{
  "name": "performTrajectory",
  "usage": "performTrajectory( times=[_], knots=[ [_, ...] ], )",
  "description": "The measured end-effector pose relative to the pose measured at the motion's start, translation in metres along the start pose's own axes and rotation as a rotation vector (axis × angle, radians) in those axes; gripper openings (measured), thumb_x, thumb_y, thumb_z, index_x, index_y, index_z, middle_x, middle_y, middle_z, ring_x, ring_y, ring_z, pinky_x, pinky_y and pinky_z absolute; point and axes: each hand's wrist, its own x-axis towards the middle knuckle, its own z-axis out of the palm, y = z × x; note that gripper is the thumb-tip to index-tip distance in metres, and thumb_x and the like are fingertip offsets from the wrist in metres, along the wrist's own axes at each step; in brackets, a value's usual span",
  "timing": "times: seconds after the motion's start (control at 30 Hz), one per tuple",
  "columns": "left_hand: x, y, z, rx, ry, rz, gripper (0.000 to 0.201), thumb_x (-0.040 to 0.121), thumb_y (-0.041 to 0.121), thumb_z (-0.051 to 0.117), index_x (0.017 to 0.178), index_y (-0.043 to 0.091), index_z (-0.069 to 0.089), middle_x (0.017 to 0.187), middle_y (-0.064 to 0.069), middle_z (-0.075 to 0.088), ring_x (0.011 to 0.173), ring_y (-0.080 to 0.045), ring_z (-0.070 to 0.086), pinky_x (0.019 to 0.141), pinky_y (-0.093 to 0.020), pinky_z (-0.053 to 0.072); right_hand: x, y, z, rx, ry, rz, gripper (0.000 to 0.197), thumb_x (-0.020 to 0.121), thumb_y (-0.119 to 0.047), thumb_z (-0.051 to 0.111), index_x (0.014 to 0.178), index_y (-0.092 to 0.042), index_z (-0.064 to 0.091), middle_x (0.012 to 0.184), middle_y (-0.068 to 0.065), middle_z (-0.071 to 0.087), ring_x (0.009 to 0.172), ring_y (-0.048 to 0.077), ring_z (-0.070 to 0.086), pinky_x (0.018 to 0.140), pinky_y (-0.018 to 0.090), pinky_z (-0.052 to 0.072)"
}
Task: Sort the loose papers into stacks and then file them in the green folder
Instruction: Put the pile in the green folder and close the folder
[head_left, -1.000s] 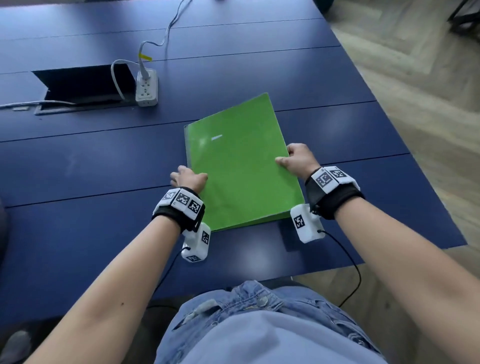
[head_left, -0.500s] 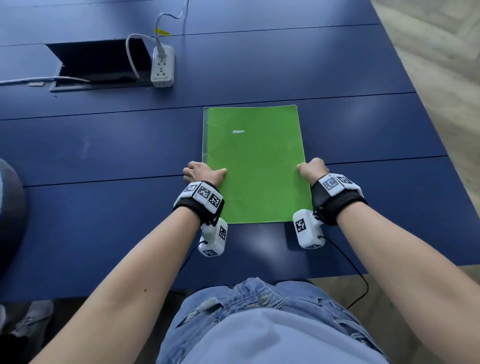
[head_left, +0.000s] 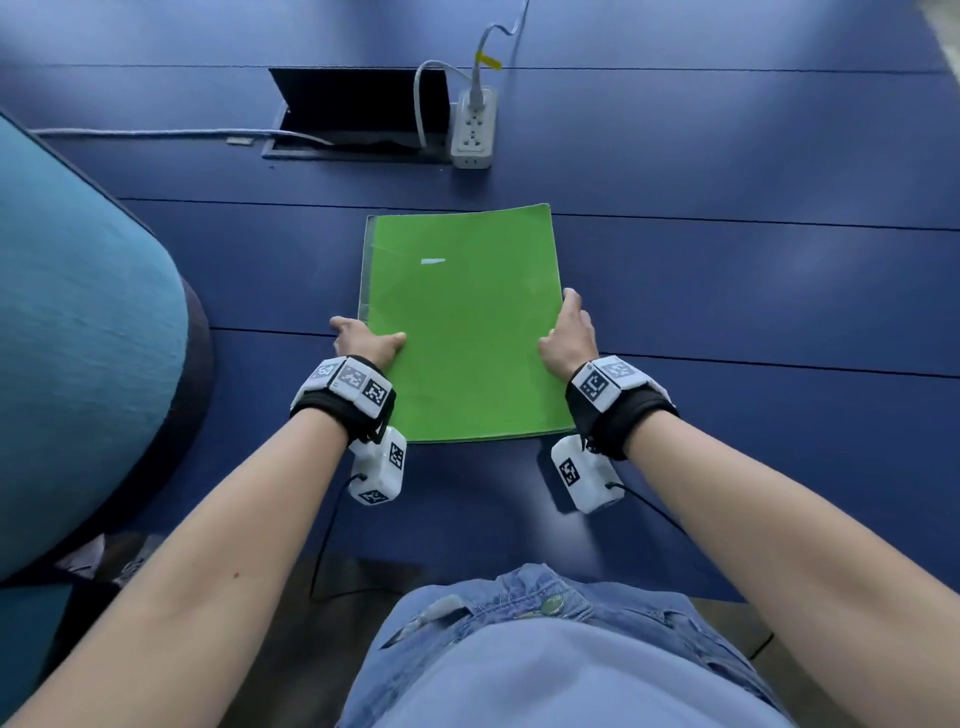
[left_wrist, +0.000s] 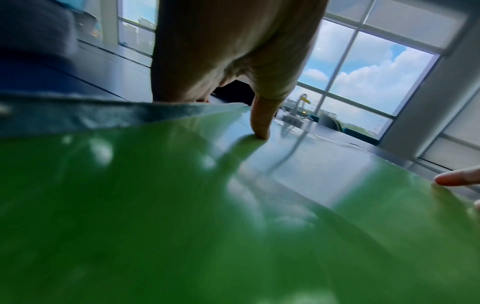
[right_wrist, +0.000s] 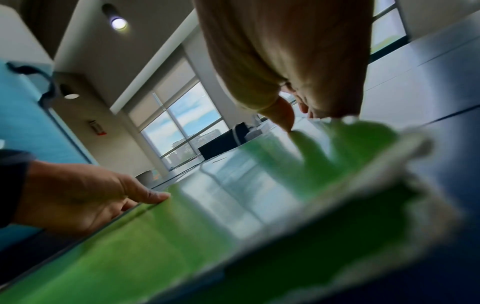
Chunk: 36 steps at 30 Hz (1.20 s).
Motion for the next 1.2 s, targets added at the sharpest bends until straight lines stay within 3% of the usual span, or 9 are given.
performTrajectory(
  times=[0.2, 0.4, 0.47, 0.57, 0.7, 0.8, 0.97, 1.1, 1.2],
  knots=[
    [0.048, -0.05, -0.054, 0.067, 0.06, -0.14, 0.071, 0.085, 0.026, 0.062, 0.138, -0.001, 0.024, 0.145, -0.02, 0.033, 0.136, -0.035, 0.03, 0.113, -0.041, 0.026, -0.005, -0.046, 0.062, -0.147, -0.185, -0.072, 0.072, 0.089, 0.002, 0.042, 0.146, -0.006, -0.001, 0.151, 0.019, 0.017, 0.135, 0.033, 0.03, 0.11, 0.037, 0.026],
    [0.073, -0.061, -0.079, 0.093, 0.086, -0.128, 0.075, 0.085, 0.027, 0.064, 0.14, -0.006, 0.025, 0.152, -0.023, 0.011, 0.139, -0.034, 0.025, 0.114, -0.036, 0.022, -0.001, -0.068, 0.091, -0.302, -0.24, -0.139, 0.068, 0.09, -0.002, 0.044, 0.145, 0.001, 0.003, 0.146, 0.02, 0.027, 0.132, 0.035, 0.035, 0.106, 0.038, 0.031],
    [0.079, -0.061, -0.081, 0.111, 0.083, -0.088, 0.084, 0.084, 0.029, 0.066, 0.143, -0.007, 0.019, 0.153, -0.023, 0.006, 0.141, -0.034, 0.019, 0.115, -0.036, 0.019, 0.0, -0.072, 0.095, -0.331, -0.236, -0.171, 0.074, 0.089, -0.002, 0.044, 0.146, -0.002, -0.004, 0.145, 0.019, 0.032, 0.127, 0.036, 0.041, 0.103, 0.04, 0.034],
    [0.086, -0.06, -0.076, 0.216, 0.065, 0.003, 0.098, 0.082, 0.037, 0.065, 0.147, 0.001, 0.002, 0.156, -0.019, -0.002, 0.145, -0.031, 0.001, 0.118, -0.047, 0.005, 0.0, -0.075, 0.099, -0.379, -0.231, -0.227, 0.084, 0.088, -0.002, 0.046, 0.145, -0.007, -0.015, 0.14, 0.017, 0.04, 0.118, 0.038, 0.05, 0.096, 0.043, 0.04],
    [0.092, -0.061, -0.066, 0.339, -0.042, 0.102, 0.093, 0.082, 0.046, 0.06, 0.149, 0.022, -0.002, 0.156, -0.01, -0.017, 0.144, -0.03, -0.017, 0.112, -0.064, 0.004, 0.004, -0.078, 0.105, -0.459, -0.266, -0.253, 0.078, 0.089, -0.002, 0.046, 0.147, -0.005, -0.005, 0.139, 0.019, 0.038, 0.12, 0.037, 0.048, 0.097, 0.042, 0.039],
    [0.095, -0.061, -0.063, 0.384, -0.128, 0.14, 0.093, 0.079, 0.053, 0.059, 0.147, 0.035, -0.003, 0.155, -0.009, -0.022, 0.141, -0.035, -0.022, 0.111, -0.065, 0.003, 0.007, -0.08, 0.107, -0.505, -0.31, -0.273, 0.074, 0.089, -0.001, 0.044, 0.147, -0.005, -0.002, 0.137, 0.018, 0.04, 0.121, 0.036, 0.047, 0.098, 0.042, 0.039],
    [0.093, -0.062, -0.063, 0.404, -0.147, 0.179, 0.091, 0.079, 0.054, 0.058, 0.146, 0.036, -0.002, 0.154, -0.011, -0.024, 0.14, -0.038, -0.024, 0.113, -0.057, -0.002, 0.01, -0.077, 0.108, -0.54, -0.357, -0.321, 0.073, 0.088, 0.001, 0.041, 0.147, -0.005, -0.001, 0.133, 0.017, 0.042, 0.119, 0.034, 0.047, 0.096, 0.041, 0.039],
    [0.091, -0.062, -0.059, 0.417, -0.138, 0.172, 0.089, 0.08, 0.052, 0.057, 0.146, 0.037, 0.0, 0.154, -0.01, -0.023, 0.141, -0.037, -0.022, 0.111, -0.065, 0.002, 0.011, -0.071, 0.11, -0.616, -0.363, -0.352, 0.067, 0.094, -0.009, 0.041, 0.148, -0.011, 0.001, 0.134, 0.014, 0.036, 0.122, 0.031, 0.04, 0.097, 0.042, 0.038],
    [0.081, -0.057, -0.051, 0.426, -0.152, 0.179, 0.085, 0.083, 0.049, 0.056, 0.146, 0.038, 0.001, 0.155, -0.008, -0.022, 0.141, -0.035, -0.022, 0.11, -0.067, 0.007, 0.011, -0.065, 0.106, -0.68, -0.28, -0.352, 0.062, 0.095, -0.024, 0.041, 0.148, -0.021, 0.008, 0.133, 0.011, 0.031, 0.123, 0.03, 0.029, 0.1, 0.046, 0.032]
  ],
)
